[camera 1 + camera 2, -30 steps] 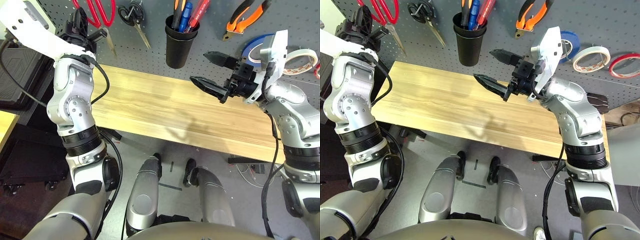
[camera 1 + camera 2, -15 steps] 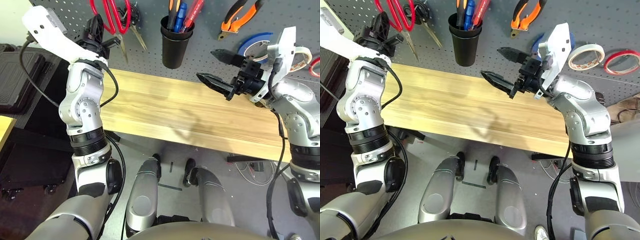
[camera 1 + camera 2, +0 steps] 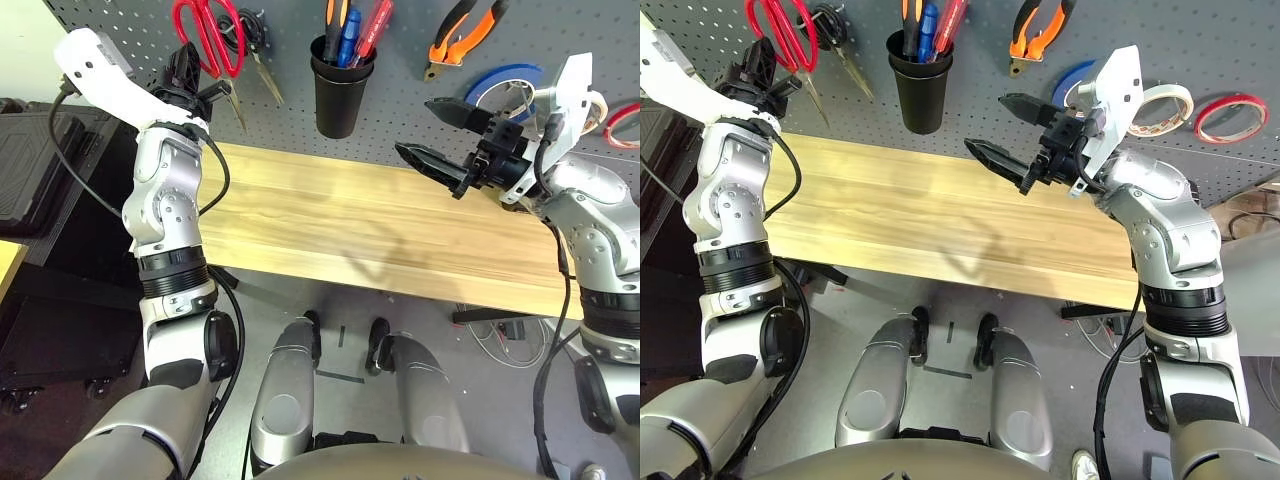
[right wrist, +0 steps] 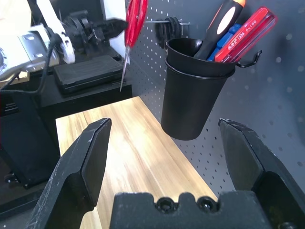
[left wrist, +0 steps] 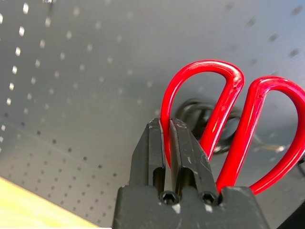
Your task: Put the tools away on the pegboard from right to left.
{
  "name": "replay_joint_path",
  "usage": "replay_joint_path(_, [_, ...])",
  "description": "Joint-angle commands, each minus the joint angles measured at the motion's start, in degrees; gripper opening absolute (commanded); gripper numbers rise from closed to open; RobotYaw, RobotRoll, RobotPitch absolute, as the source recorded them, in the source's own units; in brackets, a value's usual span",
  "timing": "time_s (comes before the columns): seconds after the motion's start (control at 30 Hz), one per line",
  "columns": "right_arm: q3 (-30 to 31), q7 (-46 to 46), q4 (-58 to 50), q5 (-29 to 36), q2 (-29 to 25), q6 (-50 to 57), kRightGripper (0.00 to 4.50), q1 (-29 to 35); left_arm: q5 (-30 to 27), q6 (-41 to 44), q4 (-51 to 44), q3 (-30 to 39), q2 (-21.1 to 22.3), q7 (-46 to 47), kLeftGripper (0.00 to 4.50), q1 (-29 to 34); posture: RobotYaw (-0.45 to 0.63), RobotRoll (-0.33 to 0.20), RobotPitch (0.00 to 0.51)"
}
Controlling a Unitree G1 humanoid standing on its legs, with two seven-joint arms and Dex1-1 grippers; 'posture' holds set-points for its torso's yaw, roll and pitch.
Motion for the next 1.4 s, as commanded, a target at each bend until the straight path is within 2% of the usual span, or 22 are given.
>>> replay_joint_path(0.03, [-0.74, -0.01, -1.44, -0.18, -1.01, -0.1, 4.5, 1.24, 0.14, -0.3, -1.24, 0.33, 0.11, 0.36, 0.03, 1.53, 0.1, 0.0, 0.251])
replay_joint_path(0.27, [-0.35, -0.15, -1.17, -0.1, -1.16, -0.21, 4.5, 0.93, 0.51, -0.68, 1.44, -0.15, -0.19, 0.17, 0.03, 0.87, 0.11, 0.0, 0.252])
replay_joint_path(0.73, [-0.16, -1.32, -2.55, -0.17, -1.12, 0.37, 4.5, 1.35, 5.15, -12.87, 27.18, -0.72, 0.9, -4.26, 0.03, -9.46, 0.07, 0.0, 0.252])
replay_joint_path(0.83, [-0.29, -1.68, -3.14, -0.06, -1.27, 0.63, 4.5, 1.73, 4.94, -13.55, 26.49, -0.77, 1.15, -4.91, 0.98, -8.14, 0.06, 0.0, 0.254])
replay_joint_path(0.93, [-0.49, -1.94, -3.6, -0.01, -1.4, 0.76, 4.5, 2.28, 4.49, -13.01, 22.86, -0.79, 1.34, -5.23, 2.13, -5.27, 0.06, 0.0, 0.255])
replay_joint_path(1.13, [-1.06, -3.3, -2.54, -0.56, -0.92, -0.06, 4.5, 3.22, 3.0, -8.08, 6.16, -2.24, 1.15, -5.65, 4.48, 5.07, 0.08, 0.0, 0.262])
replay_joint_path(1.23, [-1.51, -4.11, -0.81, -1.76, -0.4, -2.04, 4.5, 4.06, 2.54, -8.71, -2.11, -2.64, 0.68, -6.74, 4.48, 10.54, 0.09, 0.0, 0.26])
replay_joint_path(1.4, [-1.83, -4.69, 0.29, -2.66, 0.56, -5.09, 4.5, 5.91, 0.24, -4.82, -10.81, -2.09, 2.14, -7.42, 4.48, 16.71, 0.1, 0.0, 0.252])
